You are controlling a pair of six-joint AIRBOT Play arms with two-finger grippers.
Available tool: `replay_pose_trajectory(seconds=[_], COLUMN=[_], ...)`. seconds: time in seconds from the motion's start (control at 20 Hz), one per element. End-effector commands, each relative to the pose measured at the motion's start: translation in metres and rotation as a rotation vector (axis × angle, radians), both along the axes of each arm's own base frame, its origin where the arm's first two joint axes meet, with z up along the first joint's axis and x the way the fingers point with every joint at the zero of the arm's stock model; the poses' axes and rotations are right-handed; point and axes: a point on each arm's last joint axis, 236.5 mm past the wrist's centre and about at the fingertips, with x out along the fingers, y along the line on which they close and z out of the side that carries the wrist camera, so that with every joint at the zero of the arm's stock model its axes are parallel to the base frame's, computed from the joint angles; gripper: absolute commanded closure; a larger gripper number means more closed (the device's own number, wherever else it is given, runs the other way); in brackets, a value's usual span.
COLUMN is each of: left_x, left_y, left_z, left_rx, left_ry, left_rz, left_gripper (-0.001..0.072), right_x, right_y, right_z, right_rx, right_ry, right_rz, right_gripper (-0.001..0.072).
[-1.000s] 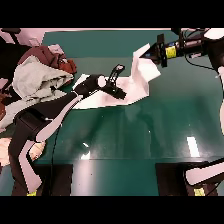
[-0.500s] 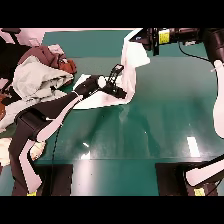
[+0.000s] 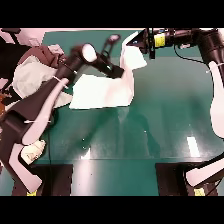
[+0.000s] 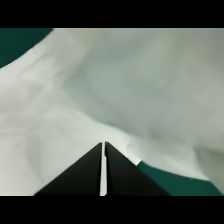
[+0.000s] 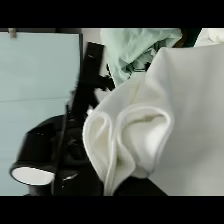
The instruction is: Fold the shirts.
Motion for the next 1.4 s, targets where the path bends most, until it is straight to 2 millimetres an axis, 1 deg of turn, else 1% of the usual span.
replay_pose_trajectory(seconds=[0.0, 0.1, 0.15, 0.2, 0.25, 0.3, 0.35, 0.4, 0.5, 0.55, 0.6, 0.65, 0.7, 0.75, 0.8, 0.85, 0.9, 0.95, 1.0, 1.05, 1.1, 1.2, 1.25, 1.3, 1.35], left_x=[0.008, 0.005, 0.004, 0.003, 0.002, -0.002, -0.006, -0.009, -0.015, -0.018, -0.021, -0.024, -0.027, -0.030, -0.032, -0.034, -0.035, -0.036, -0.037, -0.039, -0.039, -0.037, -0.035, -0.032, -0.029], left_y=[0.128, 0.200, 0.227, 0.252, 0.270, 0.286, 0.297, 0.304, 0.309, 0.309, 0.308, 0.304, 0.303, 0.304, 0.304, 0.304, 0.305, 0.305, 0.304, 0.301, 0.297, 0.286, 0.279, 0.272, 0.266], left_z=[0.041, 0.064, 0.074, 0.085, 0.092, 0.098, 0.100, 0.102, 0.101, 0.099, 0.096, 0.094, 0.092, 0.091, 0.090, 0.089, 0.089, 0.088, 0.087, 0.086, 0.086, 0.086, 0.087, 0.088, 0.090], left_rx=[0.263, 0.397, 0.428, 0.433, 0.424, 0.413, 0.412, 0.416, 0.426, 0.432, 0.430, 0.423, 0.424, 0.430, 0.434, 0.437, 0.439, 0.440, 0.438, 0.432, 0.418, 0.378, 0.351, 0.324, 0.298], left_ry=[-0.017, -0.037, -0.044, -0.051, -0.046, -0.035, -0.023, -0.014, 0.008, 0.023, 0.041, 0.058, 0.075, 0.088, 0.098, 0.103, 0.110, 0.113, 0.120, 0.130, 0.136, 0.136, 0.129, 0.123, 0.113], left_rz=[0.259, 0.387, 0.444, 0.521, 0.579, 0.627, 0.653, 0.667, 0.673, 0.672, 0.666, 0.657, 0.652, 0.651, 0.651, 0.651, 0.651, 0.650, 0.647, 0.640, 0.629, 0.603, 0.588, 0.575, 0.563], left_gripper=[0.0647, 0.0647, 0.0647, 0.0649, 0.0649, 0.0649, 0.0649, 0.0649, 0.0649, 0.0648, 0.0648, 0.0649, 0.0648, 0.0648, 0.0648, 0.0648, 0.0648, 0.0648, 0.0649, 0.0648, 0.0648, 0.0648, 0.0648, 0.0648, 0.0648], right_x=[-0.001, -0.005, -0.007, -0.009, -0.011, -0.013, -0.013, -0.015, -0.016, -0.012, -0.006, -0.002, -0.002, -0.005, -0.004, 0.003, 0.013, 0.025, 0.038, 0.048, 0.054, 0.053, 0.047, 0.041, 0.037], right_y=[0.020, 0.044, 0.059, 0.080, 0.103, 0.125, 0.147, 0.169, 0.209, 0.226, 0.237, 0.246, 0.251, 0.254, 0.250, 0.241, 0.226, 0.206, 0.177, 0.139, 0.096, -0.006, -0.051, -0.079, -0.101], right_z=[0.009, 0.012, 0.011, 0.007, 0.001, -0.009, -0.023, -0.042, -0.086, -0.109, -0.129, -0.149, -0.168, -0.181, -0.187, -0.187, -0.180, -0.170, -0.162, -0.159, -0.165, -0.189, -0.198, -0.204, -0.210], right_rx=[0.035, 0.043, 0.052, 0.063, 0.073, 0.078, 0.074, 0.066, 0.052, 0.036, 0.025, 0.013, -0.005, -0.024, -0.046, -0.060, -0.064, -0.067, -0.094, -0.166, -0.266, -0.517, -0.596, -0.602, -0.572], right_ry=[-0.018, -0.044, -0.058, -0.057, -0.055, -0.059, -0.080, -0.083, -0.066, -0.087, -0.093, -0.086, -0.077, -0.082, -0.112, -0.148, -0.170, -0.188, -0.205, -0.220, -0.202, -0.110, -0.053, 0.004, 0.051], right_rz=[-0.005, 0.004, 0.010, 0.016, 0.018, 0.022, 0.029, 0.036, 0.028, 0.008, -0.027, -0.057, -0.059, -0.037, -0.013, -0.001, -0.003, -0.007, -0.004, 0.008, 0.019, 0.042, 0.051, 0.047, 0.042], right_gripper=[0.0697, 0.0697, 0.0697, 0.0697, 0.0697, 0.0697, 0.0696, 0.0695, 0.0693, 0.0687, 0.0598, 0.0407, 0.0182, 0.0118, 0.0118, 0.0118, 0.0120, 0.0126, 0.0131, 0.0132, 0.0132, 0.0123, 0.0070, 0.0019, 0.0019])
